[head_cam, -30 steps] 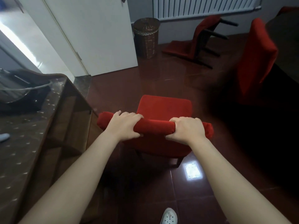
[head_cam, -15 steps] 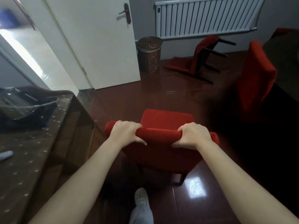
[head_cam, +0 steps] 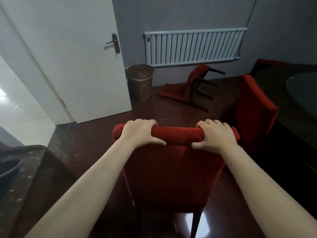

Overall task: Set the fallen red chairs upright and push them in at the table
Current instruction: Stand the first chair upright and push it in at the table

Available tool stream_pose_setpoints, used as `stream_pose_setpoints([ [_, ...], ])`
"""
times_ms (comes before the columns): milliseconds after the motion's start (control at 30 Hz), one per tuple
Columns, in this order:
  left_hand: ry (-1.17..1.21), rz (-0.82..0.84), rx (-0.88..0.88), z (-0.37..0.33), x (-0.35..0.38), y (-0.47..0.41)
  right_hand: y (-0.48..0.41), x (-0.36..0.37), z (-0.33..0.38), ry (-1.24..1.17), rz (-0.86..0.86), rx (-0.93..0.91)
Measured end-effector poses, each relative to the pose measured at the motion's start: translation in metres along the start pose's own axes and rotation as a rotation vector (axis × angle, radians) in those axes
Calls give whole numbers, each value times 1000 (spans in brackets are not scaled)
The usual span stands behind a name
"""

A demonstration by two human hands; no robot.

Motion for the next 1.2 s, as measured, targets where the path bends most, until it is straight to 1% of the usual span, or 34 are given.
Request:
stream_pose_setpoints([
  [100, 3, -51, 27, 4, -4, -35, -23, -1, -23, -24, -82, 34],
  [200, -9, -55, 48, 6, -6, -64, -45, -1, -40, -56, -118, 49],
  [367, -49, -110, 73, 10, -8, -121, -97, -1, -69, -43, -86, 13],
  [533, -28, -137, 42, 14, -6, -173, -147, 0, -99, -42, -8, 32],
  [700, -7, -166, 12, 14, -5, -218, -186, 8, -123, -27, -48, 34],
  [800, -9, -148, -9, 14, -5, -232, -197, 9, -129, -11, -39, 29],
  [1000, 24, -103, 5, 16, -2, -259, -217, 11, -140, -42, -12, 41],
  [1100, 54, -84, 39, 17, -2, -274, -223, 12, -143, -54, -5, 71],
  [1200, 82, -24, 94, 13, -3, -291, -220, 11, -147, -40, -6, 105],
])
Point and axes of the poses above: each hand's wrist, its own y-axis away from the middle knuckle, its own x-axis out of the palm, z = x × y, the point moved 2 cm from there along -y, towards the middle knuckle, and after that the axes turned 12 degrees about -x, right-handed, at the moved point
